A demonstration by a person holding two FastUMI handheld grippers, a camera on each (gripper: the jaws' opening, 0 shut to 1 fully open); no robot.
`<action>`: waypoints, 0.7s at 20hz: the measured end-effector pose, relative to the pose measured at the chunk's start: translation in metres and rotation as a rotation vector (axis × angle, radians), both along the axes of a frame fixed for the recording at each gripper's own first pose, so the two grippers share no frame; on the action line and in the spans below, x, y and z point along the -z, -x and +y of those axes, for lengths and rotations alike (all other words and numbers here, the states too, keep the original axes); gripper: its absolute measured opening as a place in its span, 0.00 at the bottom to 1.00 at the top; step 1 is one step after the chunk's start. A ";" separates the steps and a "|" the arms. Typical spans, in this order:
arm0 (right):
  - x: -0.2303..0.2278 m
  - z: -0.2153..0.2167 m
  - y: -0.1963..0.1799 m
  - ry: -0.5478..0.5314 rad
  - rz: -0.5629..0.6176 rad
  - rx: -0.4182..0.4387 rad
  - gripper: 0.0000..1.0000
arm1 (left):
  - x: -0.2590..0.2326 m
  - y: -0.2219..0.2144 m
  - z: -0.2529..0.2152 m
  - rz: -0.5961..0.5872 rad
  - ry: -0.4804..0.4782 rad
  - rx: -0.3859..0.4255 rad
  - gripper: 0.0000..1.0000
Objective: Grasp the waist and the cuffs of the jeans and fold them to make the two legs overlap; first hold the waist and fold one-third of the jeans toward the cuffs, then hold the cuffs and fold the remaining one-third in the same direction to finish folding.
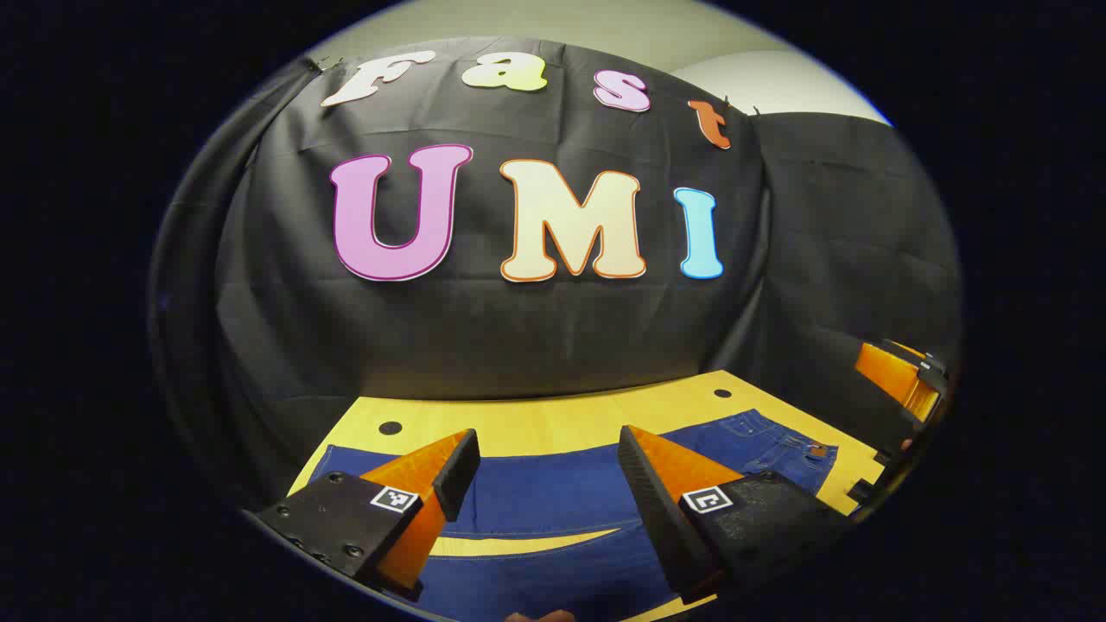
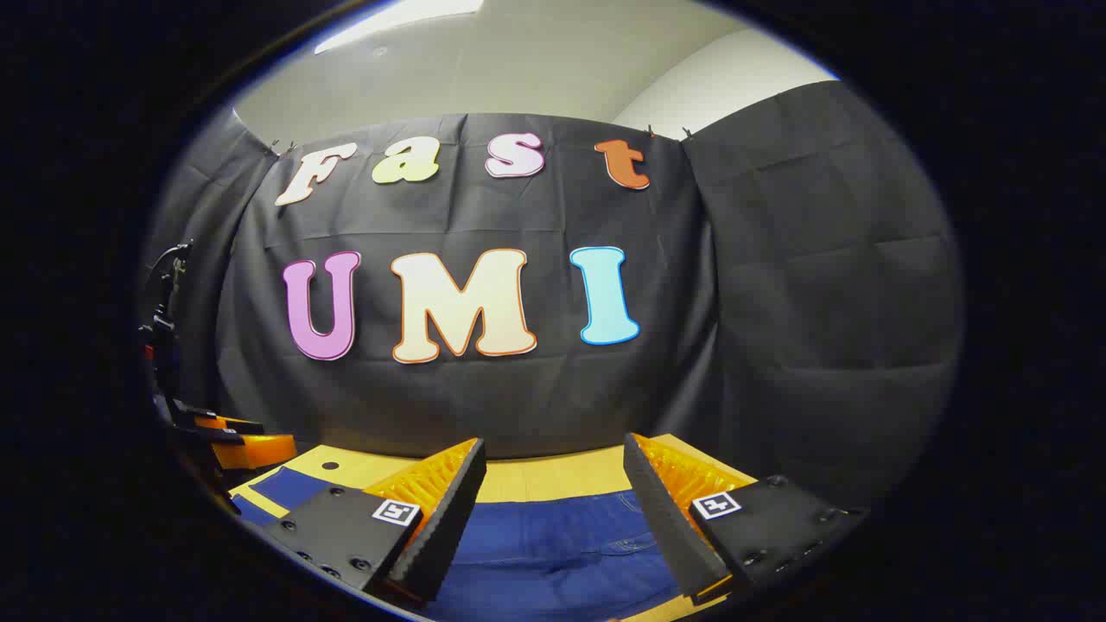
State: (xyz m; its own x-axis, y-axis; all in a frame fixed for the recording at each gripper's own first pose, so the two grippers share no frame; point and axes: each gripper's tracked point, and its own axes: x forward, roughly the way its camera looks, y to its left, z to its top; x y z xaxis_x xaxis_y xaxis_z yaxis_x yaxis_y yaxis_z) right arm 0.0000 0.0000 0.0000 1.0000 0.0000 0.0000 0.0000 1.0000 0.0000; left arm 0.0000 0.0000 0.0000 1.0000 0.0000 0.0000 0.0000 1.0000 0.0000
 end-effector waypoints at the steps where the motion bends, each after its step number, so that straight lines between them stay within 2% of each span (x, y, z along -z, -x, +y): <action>1: 0.002 0.000 0.000 0.004 0.005 0.001 0.98 | 0.003 0.001 0.001 0.004 0.000 0.001 0.95; 5: 0.007 -0.002 0.006 -0.005 0.033 0.012 0.95 | 0.013 0.002 0.009 0.019 -0.028 0.033 0.95; 6: 0.011 -0.004 0.009 -0.005 0.048 0.018 1.00 | 0.018 0.002 0.010 0.030 -0.039 0.050 0.95; 7: 0.013 -0.005 0.012 0.002 0.060 0.025 0.94 | 0.023 0.003 0.014 0.046 -0.056 0.066 0.95; 8: 0.015 -0.005 0.016 0.002 0.072 0.028 0.98 | 0.030 0.004 0.019 0.059 -0.084 0.078 0.95; 9: 0.018 -0.003 0.021 -0.001 0.081 0.027 0.94 | 0.035 0.005 0.025 0.068 -0.121 0.087 0.95; 10: 0.020 -0.002 0.025 -0.007 0.091 0.029 0.98 | 0.043 0.009 0.031 0.082 -0.164 0.102 0.96; 11: 0.026 -0.001 0.029 -0.011 0.104 0.033 0.94 | 0.050 0.011 0.036 0.096 -0.210 0.121 0.97; 12: 0.033 0.001 0.033 -0.016 0.122 0.035 0.98 | 0.058 0.013 0.042 0.112 -0.254 0.138 0.98; 14: 0.043 0.008 0.041 -0.014 0.149 0.029 0.94 | 0.074 0.022 0.046 0.141 -0.327 0.200 0.96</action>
State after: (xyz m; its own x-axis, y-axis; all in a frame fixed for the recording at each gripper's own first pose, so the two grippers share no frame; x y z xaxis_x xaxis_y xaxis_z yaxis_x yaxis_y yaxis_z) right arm -0.0406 0.0076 -0.0434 0.9885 -0.0276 -0.1486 0.0298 0.9995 0.0122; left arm -0.0223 0.0460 -0.0738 0.9704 -0.1717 -0.1697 0.2173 0.9274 0.3044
